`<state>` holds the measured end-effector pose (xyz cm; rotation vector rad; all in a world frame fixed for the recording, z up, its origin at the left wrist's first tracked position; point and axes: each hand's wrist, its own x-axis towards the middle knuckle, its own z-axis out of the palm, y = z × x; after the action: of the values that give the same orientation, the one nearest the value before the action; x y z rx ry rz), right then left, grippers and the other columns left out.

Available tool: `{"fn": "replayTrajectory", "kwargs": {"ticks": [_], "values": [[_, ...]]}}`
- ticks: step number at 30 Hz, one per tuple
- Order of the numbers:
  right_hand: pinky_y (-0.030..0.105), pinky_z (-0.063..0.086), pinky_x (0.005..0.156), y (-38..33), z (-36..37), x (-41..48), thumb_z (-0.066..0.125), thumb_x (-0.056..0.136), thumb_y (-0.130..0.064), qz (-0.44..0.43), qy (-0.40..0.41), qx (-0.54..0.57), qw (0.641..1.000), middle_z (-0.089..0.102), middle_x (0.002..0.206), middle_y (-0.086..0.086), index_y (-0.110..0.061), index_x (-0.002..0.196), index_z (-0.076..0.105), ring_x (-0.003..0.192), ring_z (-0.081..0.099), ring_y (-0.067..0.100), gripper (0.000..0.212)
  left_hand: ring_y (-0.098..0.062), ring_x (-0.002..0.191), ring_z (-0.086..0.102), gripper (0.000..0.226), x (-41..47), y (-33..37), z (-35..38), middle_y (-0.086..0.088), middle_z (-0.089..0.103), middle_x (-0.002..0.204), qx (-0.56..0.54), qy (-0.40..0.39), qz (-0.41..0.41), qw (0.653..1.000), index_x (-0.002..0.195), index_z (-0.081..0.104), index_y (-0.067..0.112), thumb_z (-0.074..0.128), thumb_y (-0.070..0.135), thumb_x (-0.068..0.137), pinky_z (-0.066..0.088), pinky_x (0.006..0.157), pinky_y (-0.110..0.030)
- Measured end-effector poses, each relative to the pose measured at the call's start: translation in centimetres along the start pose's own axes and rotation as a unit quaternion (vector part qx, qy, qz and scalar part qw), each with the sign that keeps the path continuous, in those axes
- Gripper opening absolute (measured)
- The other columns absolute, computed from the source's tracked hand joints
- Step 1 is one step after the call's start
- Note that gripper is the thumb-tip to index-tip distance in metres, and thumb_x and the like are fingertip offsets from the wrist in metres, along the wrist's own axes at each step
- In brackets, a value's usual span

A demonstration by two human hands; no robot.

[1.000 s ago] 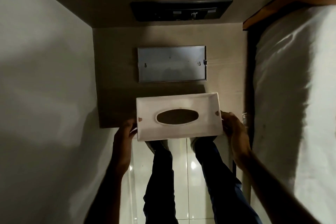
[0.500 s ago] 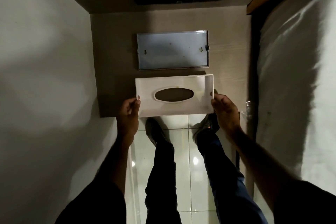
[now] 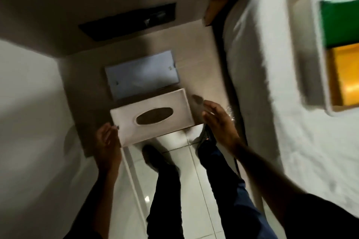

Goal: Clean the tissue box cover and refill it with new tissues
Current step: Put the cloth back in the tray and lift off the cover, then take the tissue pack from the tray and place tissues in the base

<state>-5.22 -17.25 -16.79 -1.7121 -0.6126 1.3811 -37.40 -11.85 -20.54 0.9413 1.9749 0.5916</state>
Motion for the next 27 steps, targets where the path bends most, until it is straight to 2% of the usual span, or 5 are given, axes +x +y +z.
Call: {"fn": "replayTrajectory", "kwargs": {"ticks": [7, 10, 13, 16, 27], "values": [[0.028, 0.049, 0.102, -8.3, -11.3, -8.0, 0.065, 0.095, -0.025, -0.063, 0.108, -0.02, 0.992, 0.069, 0.127, -0.004, -0.021, 0.131, 0.06, 0.12, 0.064, 0.014, 0.037, -0.013, 0.115, 0.057, 0.04, -7.7, 14.4, 6.5, 0.005, 0.061, 0.125, 0.031, -0.162, 0.158, 0.974, 0.115, 0.057, 0.047, 0.065, 0.056, 0.077, 0.049, 0.086, -0.028], [0.052, 0.05, 0.102, -10.4, -18.3, -9.6, 0.065, 0.096, -0.019, -0.102, 0.214, -0.005, 0.971, 0.07, 0.125, 0.002, -0.019, 0.125, 0.064, 0.115, 0.067, 0.026, 0.029, -0.006, 0.118, 0.054, 0.051, -13.5, 20.7, 12.4, 0.012, 0.057, 0.13, 0.065, -0.264, 0.249, 0.93, 0.127, 0.053, 0.042, 0.066, 0.052, 0.078, 0.048, 0.084, -0.015], [0.042, 0.057, 0.092, -11.6, -24.5, -9.7, 0.065, 0.095, -0.017, -0.108, 0.342, -0.035, 0.933, 0.073, 0.118, -0.007, -0.025, 0.12, 0.066, 0.107, 0.07, 0.015, 0.026, 0.003, 0.126, 0.044, 0.064, -19.4, 26.6, 19.1, 0.022, 0.049, 0.134, 0.101, -0.322, 0.367, 0.867, 0.135, 0.046, 0.038, 0.071, 0.053, 0.078, 0.037, 0.097, -0.01], [0.012, 0.051, 0.084, -11.8, -29.5, -9.0, 0.065, 0.094, -0.028, -0.093, 0.427, -0.095, 0.894, 0.069, 0.117, -0.023, -0.03, 0.125, 0.063, 0.106, 0.067, 0.001, 0.032, -0.013, 0.137, 0.032, 0.096, -24.2, 31.2, 25.4, 0.005, 0.038, 0.147, 0.19, -0.333, 0.475, 0.792, 0.145, 0.032, 0.025, 0.07, 0.064, 0.066, 0.031, 0.108, -0.026], [0.059, 0.047, 0.094, -10.5, -37.0, -4.5, 0.068, 0.092, -0.029, -0.014, 0.395, -0.246, 0.885, 0.062, 0.124, 0.022, -0.006, 0.129, 0.062, 0.115, 0.058, 0.04, 0.044, -0.029, 0.137, 0.028, 0.142, -27.1, 33.9, 33.6, -0.012, 0.027, 0.152, 0.486, -0.272, 0.494, 0.668, 0.151, 0.001, 0.012, 0.076, 0.066, 0.043, 0.026, 0.111, -0.046]]}}
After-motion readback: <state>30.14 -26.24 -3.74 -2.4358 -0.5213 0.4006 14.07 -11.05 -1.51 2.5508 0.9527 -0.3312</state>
